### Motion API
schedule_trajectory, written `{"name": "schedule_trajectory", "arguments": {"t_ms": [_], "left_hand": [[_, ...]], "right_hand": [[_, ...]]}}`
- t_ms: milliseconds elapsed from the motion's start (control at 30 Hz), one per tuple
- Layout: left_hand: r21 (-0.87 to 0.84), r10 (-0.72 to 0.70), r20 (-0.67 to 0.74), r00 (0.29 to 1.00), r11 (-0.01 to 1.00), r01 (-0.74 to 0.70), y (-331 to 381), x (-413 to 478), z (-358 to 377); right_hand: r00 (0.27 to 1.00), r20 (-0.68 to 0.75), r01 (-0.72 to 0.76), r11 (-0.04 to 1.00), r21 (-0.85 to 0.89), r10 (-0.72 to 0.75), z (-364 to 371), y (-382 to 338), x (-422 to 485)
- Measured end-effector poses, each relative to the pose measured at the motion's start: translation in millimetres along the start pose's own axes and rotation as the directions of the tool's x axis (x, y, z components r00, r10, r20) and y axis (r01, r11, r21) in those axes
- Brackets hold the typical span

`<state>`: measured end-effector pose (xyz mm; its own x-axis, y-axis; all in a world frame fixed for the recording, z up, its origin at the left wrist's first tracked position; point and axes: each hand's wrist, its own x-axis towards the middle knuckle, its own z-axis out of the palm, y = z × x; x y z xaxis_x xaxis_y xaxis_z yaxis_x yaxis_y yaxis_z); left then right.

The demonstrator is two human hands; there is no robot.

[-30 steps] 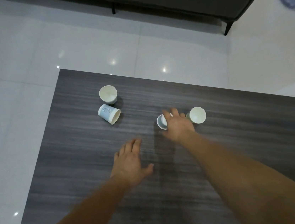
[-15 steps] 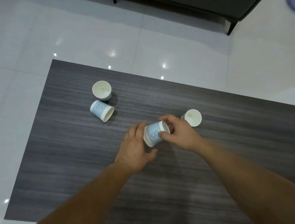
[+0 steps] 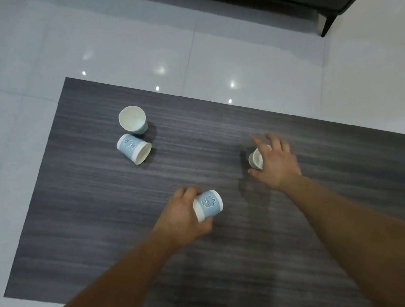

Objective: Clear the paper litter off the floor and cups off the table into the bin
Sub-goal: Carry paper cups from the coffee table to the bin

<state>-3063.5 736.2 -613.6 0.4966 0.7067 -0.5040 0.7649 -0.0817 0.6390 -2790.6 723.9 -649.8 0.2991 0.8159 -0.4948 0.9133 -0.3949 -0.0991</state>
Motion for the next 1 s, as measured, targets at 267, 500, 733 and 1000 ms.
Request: {"name": "schedule_trajectory", "arguments": {"t_ms": [267, 500, 733, 1000], "left_hand": [[0.056, -0.084, -0.028, 0.996, 0.995, 0.085, -8.3, -9.0, 15.2], [0.157, -0.031, -0.05, 0.998, 0.987, 0.039, 23.9, -39.0, -28.2], [0.227, 0.097, -0.016, 0.995, 0.97, -0.091, 61.9, -106.9, -55.9], [0.41, 0.301, 0.152, 0.941, 0.848, -0.337, 106.4, -205.1, -58.1]], "right_hand": [[0.992, 0.118, -0.049, 0.993, 0.104, 0.036, 35.6, -3.0, -15.6], [0.998, 0.063, 0.009, 0.966, 0.259, -0.026, 1.7, -41.8, -88.2], [0.999, -0.034, 0.031, 0.949, 0.313, -0.021, -53.7, -73.6, -195.6], [0.972, -0.107, -0.159, 0.918, 0.363, 0.211, -68.4, -84.8, -362.1]]}}
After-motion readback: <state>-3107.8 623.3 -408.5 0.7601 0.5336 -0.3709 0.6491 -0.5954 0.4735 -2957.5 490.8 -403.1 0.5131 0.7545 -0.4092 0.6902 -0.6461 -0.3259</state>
